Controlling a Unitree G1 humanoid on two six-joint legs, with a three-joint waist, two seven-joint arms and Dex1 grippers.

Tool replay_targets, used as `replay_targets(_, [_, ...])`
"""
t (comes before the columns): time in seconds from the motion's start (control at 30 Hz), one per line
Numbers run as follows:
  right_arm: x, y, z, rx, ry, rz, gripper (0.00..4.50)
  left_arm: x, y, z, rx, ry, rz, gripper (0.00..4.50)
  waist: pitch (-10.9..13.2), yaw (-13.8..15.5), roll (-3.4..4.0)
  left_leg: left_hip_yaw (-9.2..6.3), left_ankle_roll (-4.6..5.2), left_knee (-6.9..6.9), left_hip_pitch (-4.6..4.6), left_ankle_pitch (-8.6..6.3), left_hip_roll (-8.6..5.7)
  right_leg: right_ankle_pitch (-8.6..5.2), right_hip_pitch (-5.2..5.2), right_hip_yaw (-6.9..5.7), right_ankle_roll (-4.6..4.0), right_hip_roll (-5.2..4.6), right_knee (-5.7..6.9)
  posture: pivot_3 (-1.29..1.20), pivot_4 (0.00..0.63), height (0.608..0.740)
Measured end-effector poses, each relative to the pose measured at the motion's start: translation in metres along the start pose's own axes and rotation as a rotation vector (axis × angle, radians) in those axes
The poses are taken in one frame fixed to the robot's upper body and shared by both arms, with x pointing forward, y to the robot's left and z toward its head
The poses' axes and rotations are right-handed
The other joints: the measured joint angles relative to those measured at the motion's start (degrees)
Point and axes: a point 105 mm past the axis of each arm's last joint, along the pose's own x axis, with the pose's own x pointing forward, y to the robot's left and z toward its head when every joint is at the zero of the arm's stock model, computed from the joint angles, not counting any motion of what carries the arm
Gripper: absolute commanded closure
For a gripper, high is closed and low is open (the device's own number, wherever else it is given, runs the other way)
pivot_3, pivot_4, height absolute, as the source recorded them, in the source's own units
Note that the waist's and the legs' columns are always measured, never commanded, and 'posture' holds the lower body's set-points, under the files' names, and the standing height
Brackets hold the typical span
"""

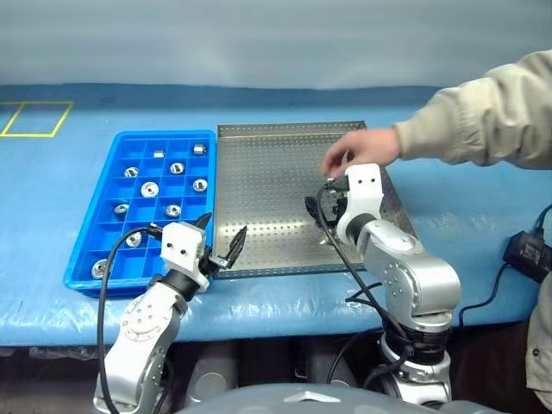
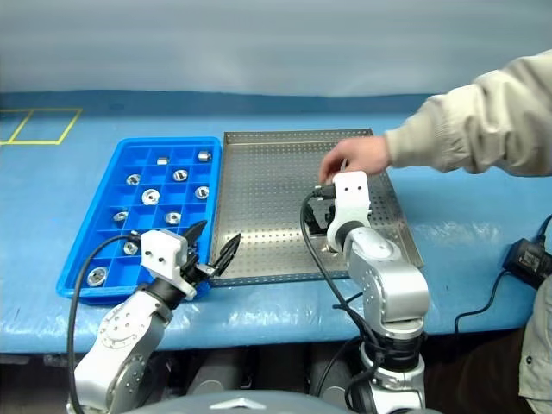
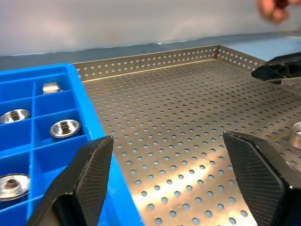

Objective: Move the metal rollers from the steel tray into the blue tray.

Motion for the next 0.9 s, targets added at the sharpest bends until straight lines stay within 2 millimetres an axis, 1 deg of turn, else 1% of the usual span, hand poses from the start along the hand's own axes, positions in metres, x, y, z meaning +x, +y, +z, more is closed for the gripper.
replay_targets(0.2, [-0.005,-0.003,-0.029,0.02,0.093,-0.036,0.01,0.001,-0.001,-0.003,-0.003,0.009,-0.01,0.41,0.0,-0.57,0.0,0.04,0.01,0.01,0.02,0.0,0.02,0.01,0.01,0.08,0.02,-0.03,0.0,0.1,0.15,0.74])
replay_targets(0.3, [-0.006,-0.008,-0.039,0.008,0.124,-0.053,0.01,0.001,-0.002,-0.003,-0.005,0.011,-0.011,0.41,0.0,-0.6,0.0,0.06,0.02,0.02,0.03,0.01,0.02,0.02,0.01,0.12,0.04,-0.03,-0.01,0.1,0.15,0.74])
replay_targets(0.5, [-0.007,-0.01,-0.041,-0.021,0.137,-0.059,0.01,-0.001,-0.001,-0.005,-0.009,0.018,-0.004,0.41,0.0,-0.58,0.0,0.05,0.03,0.02,0.06,0.01,0.02,0.01,0.02,0.12,0.04,-0.01,0.0,0.12,0.15,0.74])
replay_targets(0.63, [-0.006,-0.008,-0.046,-0.015,0.152,-0.05,0.01,-0.001,-0.001,-0.006,-0.009,0.021,-0.003,0.41,0.0,-0.39,-0.01,0.05,0.03,0.02,0.05,0.01,0.02,0.02,0.02,0.14,0.05,-0.02,-0.01,0.13,0.15,0.74])
replay_targets(0.9, [-0.005,-0.005,-0.049,-0.023,0.167,-0.034,0.01,-0.002,-0.001,-0.008,-0.013,0.029,0.006,0.41,0.0,-0.2,-0.01,0.06,0.03,0.02,0.06,0.01,0.01,0.02,0.03,0.14,0.06,-0.02,-0.01,0.14,0.15,0.74])
